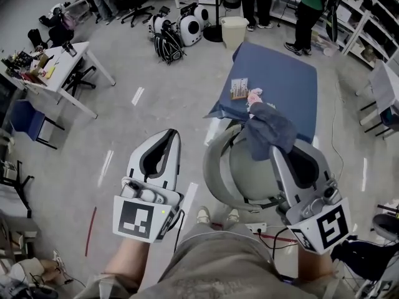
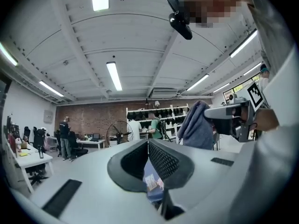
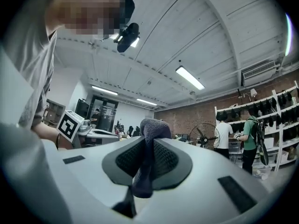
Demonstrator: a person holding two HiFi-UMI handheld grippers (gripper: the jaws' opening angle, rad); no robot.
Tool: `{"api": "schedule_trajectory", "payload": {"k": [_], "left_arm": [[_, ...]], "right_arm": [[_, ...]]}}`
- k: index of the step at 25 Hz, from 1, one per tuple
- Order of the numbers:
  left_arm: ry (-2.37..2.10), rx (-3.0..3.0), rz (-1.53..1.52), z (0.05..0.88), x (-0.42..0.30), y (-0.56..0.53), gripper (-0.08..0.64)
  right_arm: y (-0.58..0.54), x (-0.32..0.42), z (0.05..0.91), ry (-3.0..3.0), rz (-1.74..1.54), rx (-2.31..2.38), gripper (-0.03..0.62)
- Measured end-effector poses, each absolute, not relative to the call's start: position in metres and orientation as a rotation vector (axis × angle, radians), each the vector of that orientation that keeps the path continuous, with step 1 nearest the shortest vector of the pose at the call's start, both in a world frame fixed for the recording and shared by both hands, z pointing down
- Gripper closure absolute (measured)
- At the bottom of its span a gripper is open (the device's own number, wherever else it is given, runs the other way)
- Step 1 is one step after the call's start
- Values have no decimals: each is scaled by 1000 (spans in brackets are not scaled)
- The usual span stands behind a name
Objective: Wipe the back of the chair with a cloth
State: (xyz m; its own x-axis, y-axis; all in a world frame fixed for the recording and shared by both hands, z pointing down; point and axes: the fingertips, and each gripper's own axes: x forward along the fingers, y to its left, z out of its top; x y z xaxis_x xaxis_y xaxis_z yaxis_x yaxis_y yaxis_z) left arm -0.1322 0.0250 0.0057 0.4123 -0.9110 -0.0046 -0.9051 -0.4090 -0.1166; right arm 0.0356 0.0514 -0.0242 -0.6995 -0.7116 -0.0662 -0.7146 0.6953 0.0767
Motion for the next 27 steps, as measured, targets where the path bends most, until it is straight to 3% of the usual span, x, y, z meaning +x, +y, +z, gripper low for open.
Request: {"api": "schedule_trajectory", "payload": {"k": [27], "left_arm": [[1723, -2618, -133, 36, -144, 55, 537]], "right_arm": [[80, 22, 14, 2965, 68, -1176, 535]]}}
